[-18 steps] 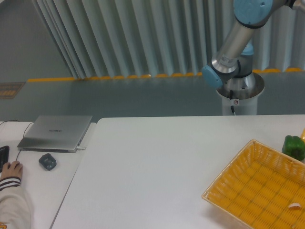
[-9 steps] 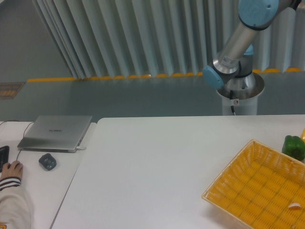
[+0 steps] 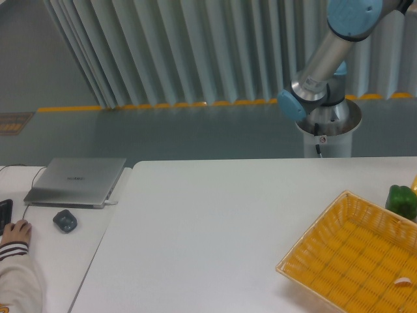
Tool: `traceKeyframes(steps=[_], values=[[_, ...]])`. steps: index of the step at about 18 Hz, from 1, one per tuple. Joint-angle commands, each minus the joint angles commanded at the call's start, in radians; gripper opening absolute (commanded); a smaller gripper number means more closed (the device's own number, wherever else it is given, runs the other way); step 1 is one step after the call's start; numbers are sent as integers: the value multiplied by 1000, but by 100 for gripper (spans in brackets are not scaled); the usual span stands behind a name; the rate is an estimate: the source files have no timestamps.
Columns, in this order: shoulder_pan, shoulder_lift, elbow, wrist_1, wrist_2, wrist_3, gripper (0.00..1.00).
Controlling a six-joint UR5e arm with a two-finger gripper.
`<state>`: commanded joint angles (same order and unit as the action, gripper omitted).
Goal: Place the triangular bread in the basket
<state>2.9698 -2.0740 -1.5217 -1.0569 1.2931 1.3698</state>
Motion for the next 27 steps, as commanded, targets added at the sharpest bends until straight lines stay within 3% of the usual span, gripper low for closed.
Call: traceKeyframes(steps=[2, 5, 12, 18, 21, 27], values=[[-8, 17, 3, -3, -3, -2, 18], [-8, 63, 2, -29, 0, -3, 18], [-32, 229, 2, -221, -2, -44, 18], [-239, 299, -6, -224, -2, -300, 20], [-343, 305, -6, -216, -3, -441, 20], [-494, 275, -9, -127, 6, -624, 23]])
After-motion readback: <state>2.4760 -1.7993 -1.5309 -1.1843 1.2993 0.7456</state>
